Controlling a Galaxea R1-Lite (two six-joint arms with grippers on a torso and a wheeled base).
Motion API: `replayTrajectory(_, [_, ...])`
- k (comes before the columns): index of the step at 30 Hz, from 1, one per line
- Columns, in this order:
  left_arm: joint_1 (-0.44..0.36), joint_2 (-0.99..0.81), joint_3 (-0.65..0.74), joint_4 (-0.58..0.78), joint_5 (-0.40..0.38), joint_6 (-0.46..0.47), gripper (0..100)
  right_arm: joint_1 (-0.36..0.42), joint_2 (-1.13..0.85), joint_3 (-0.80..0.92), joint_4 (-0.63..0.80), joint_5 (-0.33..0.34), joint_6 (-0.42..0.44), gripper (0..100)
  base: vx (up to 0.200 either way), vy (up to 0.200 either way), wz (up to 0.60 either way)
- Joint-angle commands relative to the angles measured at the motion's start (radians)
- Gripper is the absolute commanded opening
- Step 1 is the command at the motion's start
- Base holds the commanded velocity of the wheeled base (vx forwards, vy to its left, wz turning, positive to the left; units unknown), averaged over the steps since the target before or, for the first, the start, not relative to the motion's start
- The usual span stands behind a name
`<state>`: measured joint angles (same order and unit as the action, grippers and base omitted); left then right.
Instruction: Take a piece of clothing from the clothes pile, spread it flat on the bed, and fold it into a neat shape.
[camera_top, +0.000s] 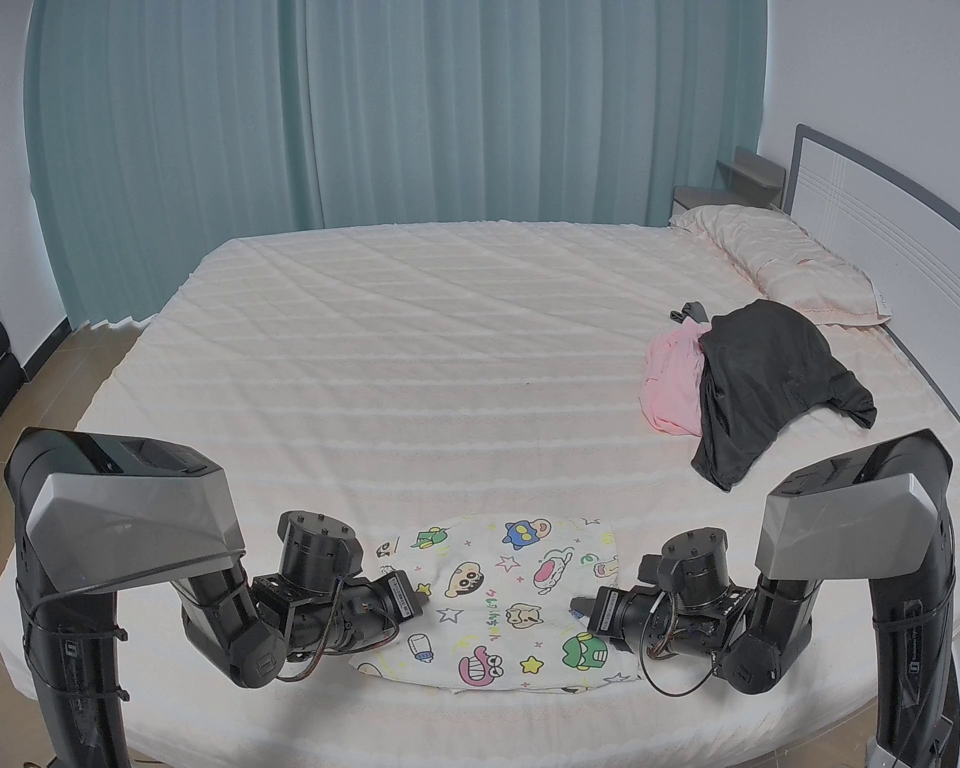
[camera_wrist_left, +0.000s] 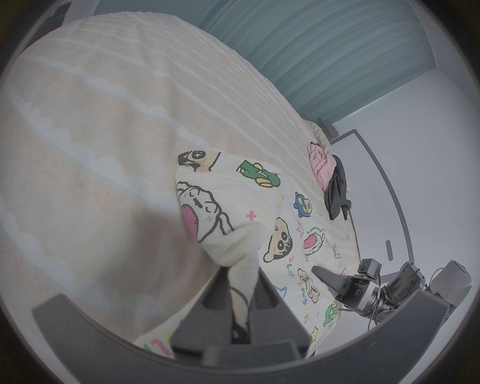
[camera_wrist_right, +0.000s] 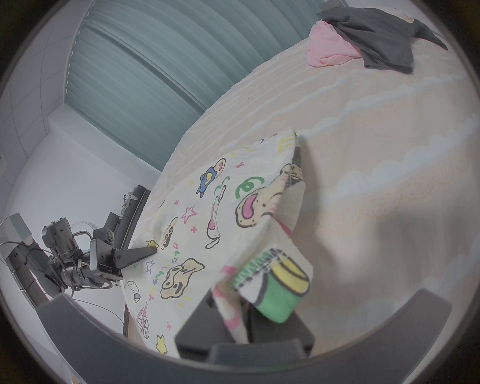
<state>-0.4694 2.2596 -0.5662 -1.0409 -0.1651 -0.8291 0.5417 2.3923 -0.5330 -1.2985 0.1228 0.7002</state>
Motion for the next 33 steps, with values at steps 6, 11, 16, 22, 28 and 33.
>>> replayTrajectory(6, [-0.002,0.000,0.000,-0.002,0.007,-0.002,0,0.000,0.004,-0.004,-0.013,-0.003,0.018,0,-0.067,0.000,0.00])
replayTrajectory(11, [-0.002,-0.002,-0.003,-0.002,0.010,-0.002,0,0.000,0.004,-0.004,-0.042,-0.005,0.042,0,0.000,0.000,0.00])
replayTrajectory(16, [-0.002,-0.003,0.002,-0.019,0.010,-0.005,0,0.000,0.001,0.001,-0.068,-0.012,0.051,0,0.000,-0.080,0.00])
replayTrajectory(22, [-0.003,-0.005,0.015,-0.053,0.018,-0.005,0,0.000,-0.002,0.005,-0.085,-0.015,0.068,0,0.000,-0.200,0.00])
replayTrajectory(28, [-0.003,-0.017,0.020,-0.057,0.018,-0.005,0,-0.003,-0.005,0.005,-0.085,-0.015,0.071,0,0.000,-0.200,0.00])
replayTrajectory(33, [-0.003,-0.028,0.023,-0.057,0.018,-0.007,0,-0.003,-0.009,0.005,-0.088,-0.026,0.071,0,0.000,-0.200,0.00])
